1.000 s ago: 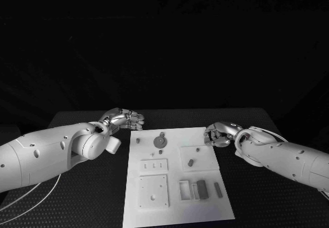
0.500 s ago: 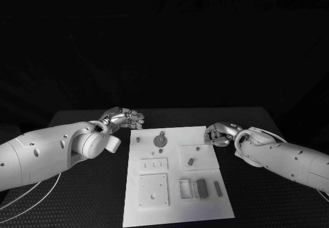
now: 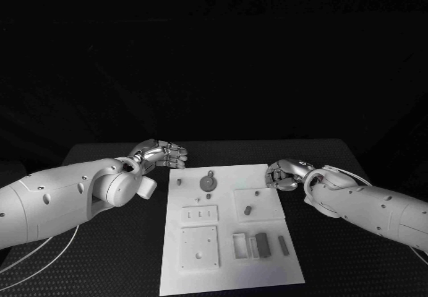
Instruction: Assemble the parts on the task board
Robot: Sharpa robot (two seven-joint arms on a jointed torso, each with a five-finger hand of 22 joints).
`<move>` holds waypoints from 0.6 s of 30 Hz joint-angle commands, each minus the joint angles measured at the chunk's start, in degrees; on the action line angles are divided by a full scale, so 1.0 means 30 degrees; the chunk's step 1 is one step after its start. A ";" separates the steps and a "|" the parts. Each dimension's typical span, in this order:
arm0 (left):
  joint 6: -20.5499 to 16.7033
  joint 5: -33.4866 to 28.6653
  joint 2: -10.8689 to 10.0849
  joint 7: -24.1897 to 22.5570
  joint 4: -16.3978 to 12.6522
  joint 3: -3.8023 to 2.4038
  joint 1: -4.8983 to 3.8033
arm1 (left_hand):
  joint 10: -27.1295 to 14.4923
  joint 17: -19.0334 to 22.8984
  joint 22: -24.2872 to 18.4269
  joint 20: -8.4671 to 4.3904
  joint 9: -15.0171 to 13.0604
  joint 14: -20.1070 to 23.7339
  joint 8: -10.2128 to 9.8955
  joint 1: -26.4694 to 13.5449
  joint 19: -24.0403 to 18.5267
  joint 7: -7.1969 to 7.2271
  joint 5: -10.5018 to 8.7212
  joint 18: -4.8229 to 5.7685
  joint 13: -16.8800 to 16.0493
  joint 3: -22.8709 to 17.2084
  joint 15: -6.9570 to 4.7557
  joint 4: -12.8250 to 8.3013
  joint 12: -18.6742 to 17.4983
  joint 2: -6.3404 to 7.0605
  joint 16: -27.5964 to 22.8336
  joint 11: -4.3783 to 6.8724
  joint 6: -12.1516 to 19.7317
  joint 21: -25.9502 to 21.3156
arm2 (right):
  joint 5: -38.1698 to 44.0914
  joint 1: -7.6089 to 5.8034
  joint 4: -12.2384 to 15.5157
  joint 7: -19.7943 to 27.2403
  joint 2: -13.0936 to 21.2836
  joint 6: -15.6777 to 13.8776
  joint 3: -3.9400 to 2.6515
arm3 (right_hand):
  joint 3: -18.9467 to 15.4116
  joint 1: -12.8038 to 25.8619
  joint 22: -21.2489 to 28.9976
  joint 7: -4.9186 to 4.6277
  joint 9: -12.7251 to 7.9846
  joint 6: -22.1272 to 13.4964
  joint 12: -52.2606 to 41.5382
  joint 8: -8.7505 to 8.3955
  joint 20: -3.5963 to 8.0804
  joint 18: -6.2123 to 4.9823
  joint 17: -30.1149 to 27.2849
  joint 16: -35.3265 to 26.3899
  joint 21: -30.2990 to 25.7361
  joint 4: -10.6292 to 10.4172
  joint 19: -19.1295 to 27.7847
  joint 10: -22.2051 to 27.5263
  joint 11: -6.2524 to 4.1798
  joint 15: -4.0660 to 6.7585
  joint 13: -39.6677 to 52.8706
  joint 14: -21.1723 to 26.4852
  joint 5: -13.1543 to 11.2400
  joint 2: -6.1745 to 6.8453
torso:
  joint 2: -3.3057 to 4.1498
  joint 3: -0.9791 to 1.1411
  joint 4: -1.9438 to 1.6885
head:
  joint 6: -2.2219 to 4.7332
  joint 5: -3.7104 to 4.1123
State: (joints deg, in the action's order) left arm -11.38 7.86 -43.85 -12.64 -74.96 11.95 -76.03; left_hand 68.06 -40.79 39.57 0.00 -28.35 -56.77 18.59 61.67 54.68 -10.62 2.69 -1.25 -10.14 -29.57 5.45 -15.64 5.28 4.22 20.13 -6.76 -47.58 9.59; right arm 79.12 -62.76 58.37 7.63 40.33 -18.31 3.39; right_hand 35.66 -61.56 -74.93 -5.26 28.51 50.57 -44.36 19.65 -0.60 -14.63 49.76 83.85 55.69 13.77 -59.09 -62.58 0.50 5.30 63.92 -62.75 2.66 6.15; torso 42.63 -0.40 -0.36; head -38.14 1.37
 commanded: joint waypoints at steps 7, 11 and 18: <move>0.0429 0.0051 -0.0018 -0.0266 -0.0064 -0.0020 -0.0013 | -0.0018 -0.0094 0.0058 -0.0024 -0.0060 0.0005 0.0105 -0.0097 -0.0147 0.0090 0.0063 -0.0103 -0.0076 0.0081 0.0063 0.0011 -0.0096 -0.0164 -0.0111 -0.0082 -0.0221 -0.0128 | 0.0385 0.0036 0.0010 -0.0013 -0.0062 -0.0387 0.0002 | -0.0026 -0.0042 -0.0360 0.0070 0.0347 0.3039 -0.0257 0.0476 0.0201 -0.0122 0.0199 0.0410 0.0379 0.0549 -0.0371 -0.0697 -0.0518 0.0424 -0.0184 -0.0339 0.0078 -0.1137 | -0.0007 0.0001 0.0007 | -0.0071 -0.0004; 0.0456 0.0071 -0.0009 -0.0290 -0.0055 -0.0020 -0.0013 | 0.0000 -0.0136 0.0075 -0.0024 -0.0091 -0.0007 0.0169 -0.0102 -0.0145 0.0173 0.0064 -0.0104 -0.0099 0.0077 0.0061 0.0021 -0.0121 -0.0217 -0.0145 -0.0077 -0.0363 -0.0141 | 0.0385 0.0036 0.0022 -0.0066 -0.0075 -0.0680 0.0002 | -0.0028 0.0012 -0.0329 0.0120 0.0406 0.3124 -0.0283 0.0527 0.0220 -0.0122 0.0269 0.0502 0.0367 0.0647 -0.0386 -0.0846 -0.0570 0.0478 -0.0216 -0.0412 0.0079 -0.1198 | -0.0007 -0.0001 0.0005 | -0.0081 0.0005; 0.0509 0.0279 -0.0015 -0.0237 -0.0061 -0.0022 -0.0015 | 0.0157 -0.0221 0.0113 -0.0031 -0.0148 -0.0064 0.0299 -0.0160 -0.0129 0.0294 0.0064 -0.0102 -0.0171 0.0084 0.0044 0.0076 -0.0101 -0.0335 -0.0185 -0.0016 -0.0674 -0.0155 | 0.0385 0.0036 0.0185 -0.0328 -0.0084 -0.1495 0.0000 | -0.0023 0.0060 -0.0299 0.0165 0.0458 0.3195 -0.0314 0.0572 0.0235 -0.0122 0.0328 0.0578 0.0350 0.0718 -0.0426 -0.0975 -0.0618 0.0522 -0.0236 -0.0486 0.0079 -0.1210 | -0.0006 0.0003 0.0006 | -0.0063 0.0011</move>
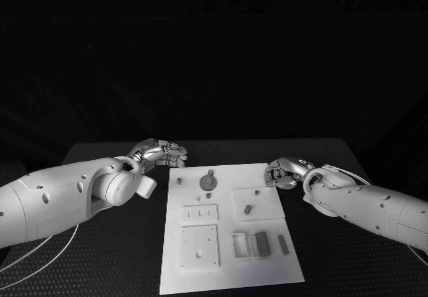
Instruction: Assemble the parts on the task board
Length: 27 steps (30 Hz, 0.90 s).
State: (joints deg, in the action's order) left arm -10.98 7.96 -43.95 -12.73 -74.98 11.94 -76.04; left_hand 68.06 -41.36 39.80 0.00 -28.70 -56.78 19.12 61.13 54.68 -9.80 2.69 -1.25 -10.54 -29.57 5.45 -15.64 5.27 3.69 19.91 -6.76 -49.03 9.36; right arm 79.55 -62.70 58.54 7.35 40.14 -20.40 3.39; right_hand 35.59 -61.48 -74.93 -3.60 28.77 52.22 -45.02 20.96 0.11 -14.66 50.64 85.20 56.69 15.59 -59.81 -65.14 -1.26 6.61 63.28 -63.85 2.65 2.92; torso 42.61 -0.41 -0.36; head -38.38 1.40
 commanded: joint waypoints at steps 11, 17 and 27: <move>-0.0052 0.1182 0.0019 0.0302 -0.0194 -0.0031 -0.0027 | 0.1244 -0.0491 0.0230 -0.0255 -0.0133 -0.0824 0.0498 -0.0412 0.0173 0.0533 0.0062 -0.0064 -0.0424 0.0189 -0.0257 0.0406 0.0262 -0.0447 0.0115 0.0496 -0.1382 0.0022 | 0.0968 -0.0550 0.1784 -0.1594 0.0176 -0.1455 -0.0157 | 0.0060 0.0014 -0.0279 -0.0249 0.0527 0.2885 -0.0180 0.0284 0.0166 -0.0115 0.0148 0.0284 0.0142 0.0268 -0.0560 -0.0556 -0.0179 0.0245 -0.0091 -0.0450 0.0082 -0.0087 | -0.0054 -0.0011 0.0043 | 0.0167 -0.0036; -0.0760 0.2101 0.0160 0.2019 -0.0580 -0.0037 -0.0040 | 0.1360 -0.0619 0.0295 -0.0311 -0.0063 -0.0886 0.0412 -0.1023 0.0211 0.0561 0.0049 0.0000 -0.0504 0.0472 -0.0259 0.0696 0.0222 -0.0245 0.0057 0.0525 -0.1502 0.0020 | 0.1983 -0.1216 0.3439 -0.3302 0.0187 -0.1008 -0.0192 | 0.0107 -0.0038 -0.0285 -0.0166 0.0598 0.3044 -0.0235 0.0366 0.0291 -0.0115 0.0760 0.0413 0.0219 0.0323 -0.0745 -0.0820 -0.0270 0.0336 -0.0118 -0.0978 0.0084 0.0040 | -0.0207 -0.0063 0.0137 | 0.0283 -0.0089; -0.1656 0.2863 0.0762 0.5432 -0.1703 -0.0028 -0.0036 | 0.1123 -0.0809 0.0396 -0.0310 0.0375 -0.0782 -0.0443 -0.1884 0.0089 0.0070 0.0042 0.0028 -0.0562 0.0905 -0.0226 0.1025 -0.0075 0.0281 -0.0173 0.0399 -0.0363 -0.0077 | 0.2933 -0.1727 0.5918 -0.5192 -0.0384 -0.0373 -0.0195 | 0.0130 -0.0048 -0.0289 -0.0137 0.0618 0.3095 -0.0246 0.0380 0.0353 -0.0115 0.0950 0.0449 0.0252 0.0335 -0.0824 -0.0928 -0.0302 0.0379 -0.0136 -0.1148 0.0085 0.0116 | -0.0709 -0.0182 0.0281 | 0.0312 -0.0484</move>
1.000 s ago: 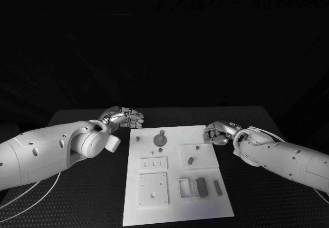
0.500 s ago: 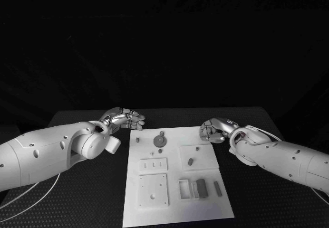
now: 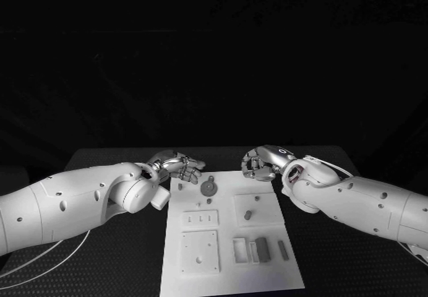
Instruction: Assemble the parts on the task board
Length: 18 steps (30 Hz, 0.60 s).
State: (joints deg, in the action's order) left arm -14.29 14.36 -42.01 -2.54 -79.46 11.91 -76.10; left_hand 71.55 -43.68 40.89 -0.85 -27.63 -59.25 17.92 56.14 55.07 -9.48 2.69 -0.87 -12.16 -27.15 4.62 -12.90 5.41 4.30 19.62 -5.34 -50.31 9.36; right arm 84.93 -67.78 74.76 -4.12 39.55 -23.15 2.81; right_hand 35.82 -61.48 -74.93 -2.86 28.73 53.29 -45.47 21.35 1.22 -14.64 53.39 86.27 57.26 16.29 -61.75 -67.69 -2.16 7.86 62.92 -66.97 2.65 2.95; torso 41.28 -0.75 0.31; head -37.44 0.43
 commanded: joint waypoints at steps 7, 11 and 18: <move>0.0028 0.0912 0.0757 0.2635 -0.0175 0.0006 -0.0007 | -0.0174 -0.0158 0.0082 -0.0019 0.0034 0.0108 0.0058 -0.1137 -0.0147 0.0030 0.0044 -0.0129 -0.0100 0.0767 0.0064 0.0343 -0.0263 0.0002 -0.0222 -0.0121 -0.0269 -0.0164 | 0.1512 -0.0079 0.1027 -0.1699 -0.1065 0.0732 -0.0008 | 0.0064 -0.0053 -0.0288 -0.0373 0.0636 0.2754 -0.0095 0.0251 0.0001 -0.0120 0.0084 0.0100 0.0068 0.0103 -0.0198 -0.0108 -0.0012 -0.0023 -0.0026 -0.0156 0.0087 0.0134 | -0.0448 -0.0144 0.0067 | -0.0008 -0.0438; 0.0259 0.0923 0.0980 0.2708 -0.0204 0.0011 0.0000 | -0.0218 -0.0191 0.0094 -0.0007 0.0049 0.0141 0.0069 -0.1247 -0.0178 0.0059 0.0044 -0.0134 -0.0124 0.0853 0.0078 0.0353 -0.0304 -0.0075 -0.0276 -0.0139 -0.0336 -0.0194 | 0.1555 -0.0079 0.1120 -0.1717 -0.1371 0.0814 -0.0009 | 0.0070 -0.0054 -0.0287 -0.0371 0.0637 0.2755 -0.0093 0.0250 0.0008 -0.0120 0.0090 0.0099 0.0069 0.0100 -0.0205 -0.0118 -0.0015 -0.0018 -0.0030 -0.0164 0.0087 0.0135 | -0.0521 -0.0195 0.0033 | -0.0030 -0.0461; 0.0438 0.0923 0.1108 0.2751 -0.0195 0.0015 0.0002 | -0.0245 -0.0220 0.0105 -0.0005 0.0063 0.0145 0.0069 -0.1289 -0.0186 0.0076 0.0046 -0.0146 -0.0143 0.0890 0.0080 0.0346 -0.0330 -0.0149 -0.0304 -0.0147 -0.0369 -0.0209 | 0.1566 -0.0079 0.1486 -0.1684 -0.1587 0.0873 -0.0009 | 0.0074 -0.0046 -0.0285 -0.0371 0.0639 0.2757 -0.0089 0.0247 0.0016 -0.0120 0.0070 0.0096 0.0069 0.0096 -0.0214 -0.0129 -0.0017 -0.0012 -0.0035 -0.0157 0.0087 0.0137 | -0.0459 -0.0178 0.0051 | -0.0006 -0.0571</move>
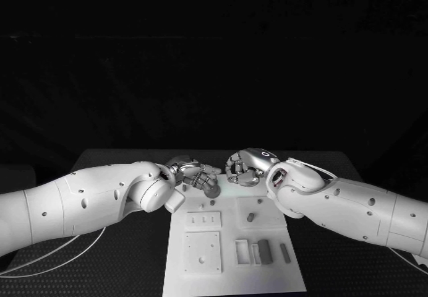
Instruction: Assemble the parts on the task board
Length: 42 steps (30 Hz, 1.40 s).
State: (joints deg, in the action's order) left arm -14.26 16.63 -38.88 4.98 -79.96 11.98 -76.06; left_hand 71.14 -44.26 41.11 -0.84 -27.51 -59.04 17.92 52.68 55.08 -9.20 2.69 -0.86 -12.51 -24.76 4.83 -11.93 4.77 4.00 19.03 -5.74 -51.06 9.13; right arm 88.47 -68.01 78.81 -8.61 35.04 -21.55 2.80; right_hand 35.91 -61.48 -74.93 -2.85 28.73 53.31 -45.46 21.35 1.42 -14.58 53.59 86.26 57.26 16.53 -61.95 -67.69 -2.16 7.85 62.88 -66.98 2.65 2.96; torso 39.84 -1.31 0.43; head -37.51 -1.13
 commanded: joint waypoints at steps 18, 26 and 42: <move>0.0808 0.0062 0.0410 0.0358 0.0113 -0.0005 -0.0003 | -0.0166 -0.0097 0.0065 0.0001 0.0073 0.0066 0.0020 -0.0028 -0.0187 -0.0030 0.0045 -0.0166 -0.0074 0.0097 0.0012 -0.0126 -0.0167 -0.0227 -0.0162 -0.0038 -0.0104 -0.0155 | 0.0417 0.0001 0.0681 -0.0086 -0.0388 0.0386 -0.0009 | 0.0054 -0.0025 -0.0280 -0.0372 0.0641 0.2746 -0.0073 0.0237 -0.0032 -0.0140 -0.0038 0.0082 0.0067 0.0014 -0.0166 -0.0148 -0.0022 0.0002 -0.0037 -0.0138 0.0087 0.0141 | 0.0032 0.0053 0.0033 | -0.0092 0.0016; 0.1041 0.0062 0.0446 0.0393 0.0084 -0.0005 -0.0003 | -0.0148 -0.0130 0.0082 0.0004 0.0082 0.0049 0.0029 0.0014 -0.0175 -0.0017 0.0047 -0.0171 -0.0104 0.0092 0.0011 -0.0181 -0.0162 -0.0313 -0.0179 -0.0031 -0.0148 -0.0159 | 0.0446 0.0001 0.0727 -0.0027 -0.0546 0.0428 -0.0011 | 0.0058 -0.0019 -0.0277 -0.0370 0.0643 0.2745 -0.0065 0.0233 -0.0025 -0.0140 -0.0050 0.0075 0.0064 0.0015 -0.0171 -0.0153 -0.0023 0.0006 -0.0043 -0.0135 0.0087 0.0145 | 0.0028 0.0029 0.0006 | -0.0133 0.0085; 0.0761 -0.0017 0.0474 0.0212 0.0183 -0.0006 -0.0003 | -0.0130 -0.0248 0.0140 0.0002 0.0133 -0.0020 0.0027 0.0257 -0.0123 0.0018 0.0054 -0.0179 -0.0200 0.0008 0.0001 -0.0446 -0.0177 -0.0766 -0.0255 -0.0018 -0.0261 -0.0178 | 0.0386 0.0004 0.0555 0.0129 -0.0870 0.0663 -0.0009 | 0.0063 0.0000 -0.0272 -0.0368 0.0647 0.2746 -0.0052 0.0230 -0.0017 -0.0140 -0.0054 0.0061 0.0057 0.0011 -0.0176 -0.0162 -0.0026 0.0011 -0.0054 -0.0137 0.0087 0.0147 | 0.0038 0.0024 0.0006 | -0.0202 0.0184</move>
State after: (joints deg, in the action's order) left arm -12.49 16.69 -37.72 6.48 -79.26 12.06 -75.99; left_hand 70.93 -44.96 41.46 -0.83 -27.18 -59.04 17.92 53.37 55.08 -9.20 2.69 -0.86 -13.04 -24.75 4.83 -12.87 4.60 2.26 18.58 -5.94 -51.48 8.92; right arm 89.15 -68.03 80.39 -8.95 32.63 -20.62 2.75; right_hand 35.82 -61.25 -74.93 -2.74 28.83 53.52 -45.46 22.02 1.23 -14.54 53.45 86.25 57.25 16.62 -62.14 -67.70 -2.15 7.72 62.78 -67.05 2.64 3.21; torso 39.96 -1.26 0.49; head -38.08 -0.62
